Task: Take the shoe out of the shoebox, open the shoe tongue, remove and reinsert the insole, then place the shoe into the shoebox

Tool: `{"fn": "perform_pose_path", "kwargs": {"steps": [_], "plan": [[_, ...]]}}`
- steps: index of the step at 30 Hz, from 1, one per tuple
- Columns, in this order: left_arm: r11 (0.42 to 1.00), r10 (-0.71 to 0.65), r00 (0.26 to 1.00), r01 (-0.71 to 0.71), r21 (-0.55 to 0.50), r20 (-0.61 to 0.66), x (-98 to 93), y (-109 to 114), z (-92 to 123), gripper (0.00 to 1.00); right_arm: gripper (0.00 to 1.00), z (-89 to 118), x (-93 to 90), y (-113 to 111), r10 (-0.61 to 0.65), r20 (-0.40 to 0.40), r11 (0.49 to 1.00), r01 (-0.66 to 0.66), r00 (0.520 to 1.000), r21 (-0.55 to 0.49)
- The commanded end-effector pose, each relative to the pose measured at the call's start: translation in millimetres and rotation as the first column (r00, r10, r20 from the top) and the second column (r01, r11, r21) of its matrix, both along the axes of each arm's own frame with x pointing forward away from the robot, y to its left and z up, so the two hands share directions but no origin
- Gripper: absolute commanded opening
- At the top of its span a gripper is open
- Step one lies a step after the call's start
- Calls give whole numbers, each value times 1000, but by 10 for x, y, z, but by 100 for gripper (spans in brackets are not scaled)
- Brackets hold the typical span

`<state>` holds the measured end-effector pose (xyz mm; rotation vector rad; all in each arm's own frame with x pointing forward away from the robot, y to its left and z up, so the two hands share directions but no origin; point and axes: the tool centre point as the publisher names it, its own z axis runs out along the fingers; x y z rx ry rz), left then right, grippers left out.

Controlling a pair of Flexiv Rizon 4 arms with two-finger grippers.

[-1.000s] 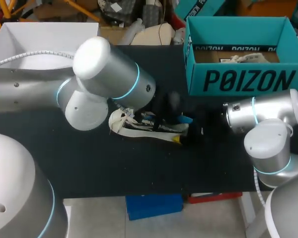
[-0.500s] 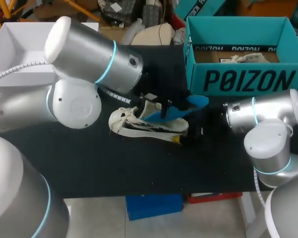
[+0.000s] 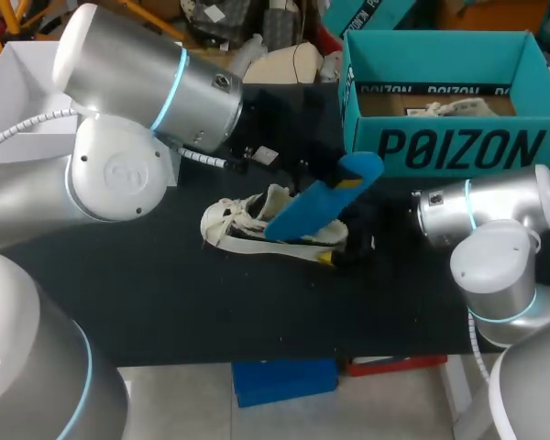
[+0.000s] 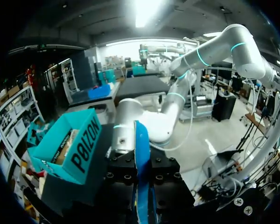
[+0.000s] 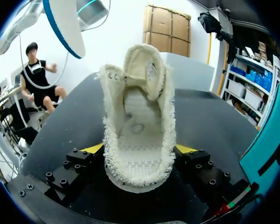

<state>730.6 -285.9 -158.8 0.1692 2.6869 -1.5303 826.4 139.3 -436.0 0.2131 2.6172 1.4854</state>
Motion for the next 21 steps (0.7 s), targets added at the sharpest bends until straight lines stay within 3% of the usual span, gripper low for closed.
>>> {"fn": "perform_pose_path", "kwargs": {"steps": [1, 9, 11, 15, 21], "plan": [[1000, 0, 1000, 0, 0, 2, -7, 5, -5, 0, 0, -16, -9, 29, -3, -1, 1000, 3, 1000, -3], [1000, 0, 1000, 0, 0, 2, -7, 5, -5, 0, 0, -16, -9, 29, -3, -1, 1000, 3, 1000, -3], [1000, 26, 1000, -26, -10, -12, -91, 56, 10, 0, 0, -16, -9, 29, -3, -1, 1000, 3, 1000, -3], [985, 100, 984, -118, -124, -144, -258, 156, 156, 0, 0, -16, -9, 29, -3, -1, 1000, 3, 1000, -3], [949, 158, 963, -210, -236, -220, -439, 328, 547, 0, 0, -16, -9, 29, -3, -1, 1000, 3, 1000, -3]]}}
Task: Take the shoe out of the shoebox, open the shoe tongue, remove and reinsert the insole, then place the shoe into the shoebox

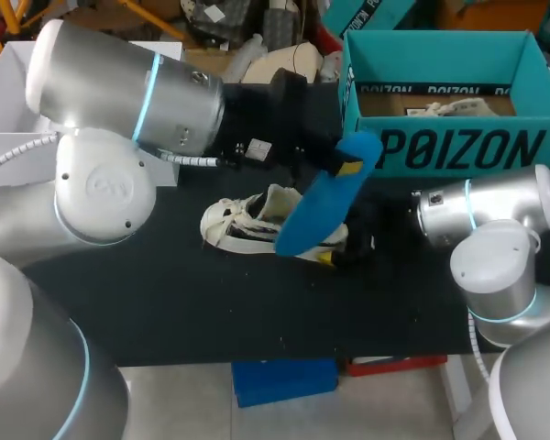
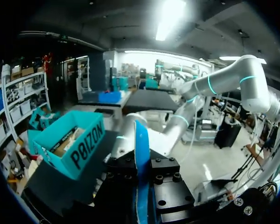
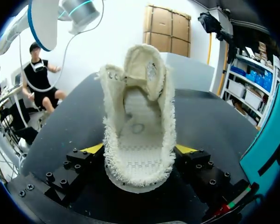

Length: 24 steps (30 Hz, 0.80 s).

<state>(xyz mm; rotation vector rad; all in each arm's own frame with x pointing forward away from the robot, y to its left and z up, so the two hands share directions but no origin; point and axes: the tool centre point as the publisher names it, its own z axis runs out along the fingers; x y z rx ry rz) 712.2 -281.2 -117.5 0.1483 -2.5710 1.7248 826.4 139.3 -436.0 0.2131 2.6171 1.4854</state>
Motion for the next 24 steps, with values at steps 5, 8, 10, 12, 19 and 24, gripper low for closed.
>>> {"fn": "perform_pose_path", "kwargs": {"steps": [5, 8, 10, 12, 19, 24], "plan": [[977, 69, 993, -87, -194, -95, -377, 392, 414, 0, 0, -16, -9, 29, -3, -1, 1000, 3, 1000, -3], [963, 33, 985, -76, -258, -167, -450, 431, 557, 0, 0, -16, -9, 29, -3, -1, 1000, 3, 1000, -3], [957, 11, 981, -65, -281, -192, -493, 460, 642, 0, 0, -16, -9, 29, -3, -1, 1000, 3, 1000, -3], [953, 7, 979, -68, -295, -204, -515, 491, 732, 0, 0, -16, -9, 29, -3, -1, 1000, 3, 1000, -3], [941, -30, 970, -55, -335, -243, -661, 517, 1072, 0, 0, -16, -9, 29, -3, -1, 1000, 3, 1000, -3], [925, -86, 957, -27, -380, -277, -792, 475, 1318, 0, 0, -16, -9, 29, -3, -1, 1000, 3, 1000, -3]]}}
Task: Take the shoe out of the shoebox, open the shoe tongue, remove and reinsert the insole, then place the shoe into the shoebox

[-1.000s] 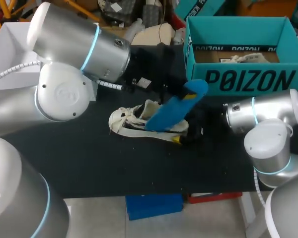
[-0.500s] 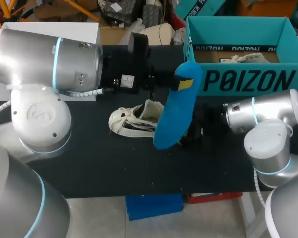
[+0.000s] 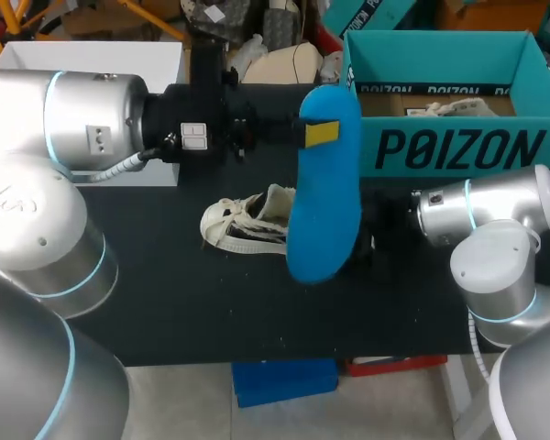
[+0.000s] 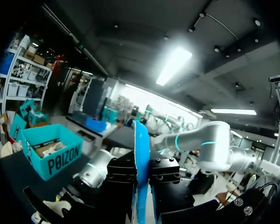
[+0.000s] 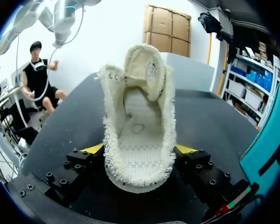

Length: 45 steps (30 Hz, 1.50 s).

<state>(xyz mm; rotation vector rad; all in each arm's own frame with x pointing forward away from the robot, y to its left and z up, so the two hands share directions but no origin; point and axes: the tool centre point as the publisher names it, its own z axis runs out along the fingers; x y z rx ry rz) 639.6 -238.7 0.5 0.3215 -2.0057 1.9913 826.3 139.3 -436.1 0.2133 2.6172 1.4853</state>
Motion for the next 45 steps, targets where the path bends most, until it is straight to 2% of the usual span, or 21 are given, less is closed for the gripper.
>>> {"fn": "perform_pose_path", "kwargs": {"steps": [1, 7, 15, 22, 23, 24, 25, 28, 30, 33, 35, 45], "plan": [[1000, -19, 1000, 19, -7, -13, -92, 40, 176, 0, 0, -15, -9, 29, -2, -1, 1000, 2, 1000, -3], [995, -61, 998, 58, -79, -28, -246, -34, 404, 0, 0, -15, -9, 29, -2, -1, 1000, 2, 1000, -3], [991, -5, 999, 9, -133, 34, -370, -66, 687, 0, 0, -15, -9, 29, -2, -1, 1000, 2, 1000, -3], [991, 20, 998, -13, -135, 51, -395, -61, 713, 0, 0, -24, -13, 35, 5, -11, 1000, -5, 1000, -23], [991, 20, 998, -13, -135, 51, -395, -61, 713, 0, 14, -34, -16, 41, 16, -26, 998, -18, 1000, -55], [991, 20, 998, -13, -135, 51, -395, -61, 713, 0, 53, -47, -16, 49, 18, -42, 996, -22, 999, -89], [991, 20, 998, -13, -135, 51, -395, -61, 713, 0, 100, -60, -12, 48, 8, -58, 993, -15, 998, -117], [991, 20, 998, -13, -135, 51, -395, -61, 713, 0, 100, -123, 0, 21, -9, -107, 973, -16, 994, -230], [991, 20, 998, -13, -135, 51, -395, -61, 713, 0, 100, -166, 1, -16, -37, -134, 967, 1, 990, -255], [991, 20, 998, -13, -135, 51, -395, -61, 713, 0, 100, -202, -5, -52, -67, -170, 913, -8, 983, -408], [991, 20, 998, -13, -135, 51, -395, -61, 713, 0, 100, -208, -7, -67, -94, -184, 881, -5, 978, -473], [991, 20, 998, -13, -135, 51, -395, -61, 713, 0, 100, -103, -83, -119, -216, -201, 764, 37, 956, -644]]}}
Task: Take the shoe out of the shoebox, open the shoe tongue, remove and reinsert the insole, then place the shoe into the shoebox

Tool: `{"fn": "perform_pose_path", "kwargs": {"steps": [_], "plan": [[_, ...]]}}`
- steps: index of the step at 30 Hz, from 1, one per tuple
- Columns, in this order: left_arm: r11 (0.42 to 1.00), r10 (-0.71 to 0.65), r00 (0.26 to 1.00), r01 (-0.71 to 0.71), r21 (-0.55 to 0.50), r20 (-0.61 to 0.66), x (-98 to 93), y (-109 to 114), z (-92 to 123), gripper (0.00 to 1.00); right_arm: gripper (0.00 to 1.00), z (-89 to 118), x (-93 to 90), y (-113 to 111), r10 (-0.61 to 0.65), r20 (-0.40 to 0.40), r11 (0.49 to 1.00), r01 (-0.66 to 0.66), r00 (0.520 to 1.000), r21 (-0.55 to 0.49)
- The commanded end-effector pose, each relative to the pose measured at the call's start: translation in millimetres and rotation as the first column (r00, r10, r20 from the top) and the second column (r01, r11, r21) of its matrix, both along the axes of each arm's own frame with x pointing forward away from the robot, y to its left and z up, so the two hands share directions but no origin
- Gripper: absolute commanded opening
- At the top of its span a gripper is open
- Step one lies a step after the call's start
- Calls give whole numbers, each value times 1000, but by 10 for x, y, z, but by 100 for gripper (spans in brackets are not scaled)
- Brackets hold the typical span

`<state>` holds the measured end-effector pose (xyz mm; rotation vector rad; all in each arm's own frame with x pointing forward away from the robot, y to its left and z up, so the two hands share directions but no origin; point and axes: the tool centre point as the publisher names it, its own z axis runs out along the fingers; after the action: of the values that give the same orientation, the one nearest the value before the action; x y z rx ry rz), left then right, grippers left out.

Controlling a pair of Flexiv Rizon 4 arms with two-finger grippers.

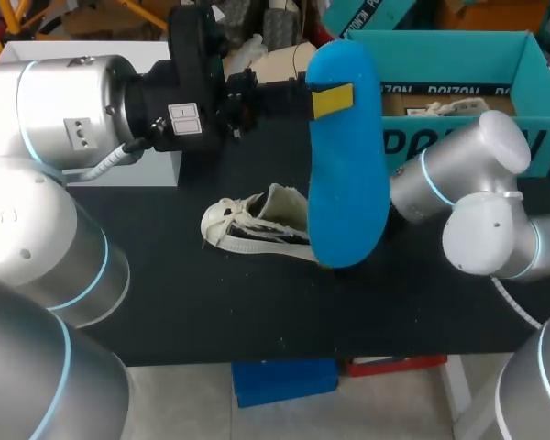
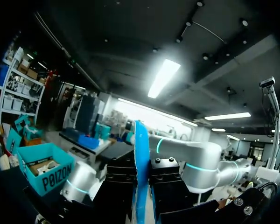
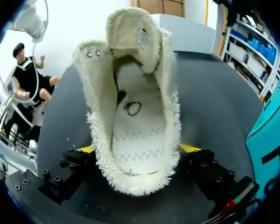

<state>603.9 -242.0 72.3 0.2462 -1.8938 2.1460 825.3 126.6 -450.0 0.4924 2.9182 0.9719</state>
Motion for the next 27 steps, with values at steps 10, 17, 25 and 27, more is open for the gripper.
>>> {"fn": "perform_pose_path", "kwargs": {"steps": [10, 17, 25, 27], "plan": [[1000, 10, 1000, -10, -3, -2, -37, -28, -6, 0, 100, 148, -70, 24, 3, -100, 890, -48, 995, -454], [1000, 10, 1000, -10, -3, -2, -37, -28, -6, 0, 100, 289, -20, 33, 14, -116, 845, -74, 993, -530], [1000, 10, 1000, -10, -3, -2, -37, -28, -6, 0, 100, 366, 5, 75, 9, -119, 821, -75, 993, -565], [1000, 10, 1000, -10, -3, -2, -37, -28, -6, 0, 100, 376, 5, 96, 7, -117, 813, -74, 993, -577]]}}
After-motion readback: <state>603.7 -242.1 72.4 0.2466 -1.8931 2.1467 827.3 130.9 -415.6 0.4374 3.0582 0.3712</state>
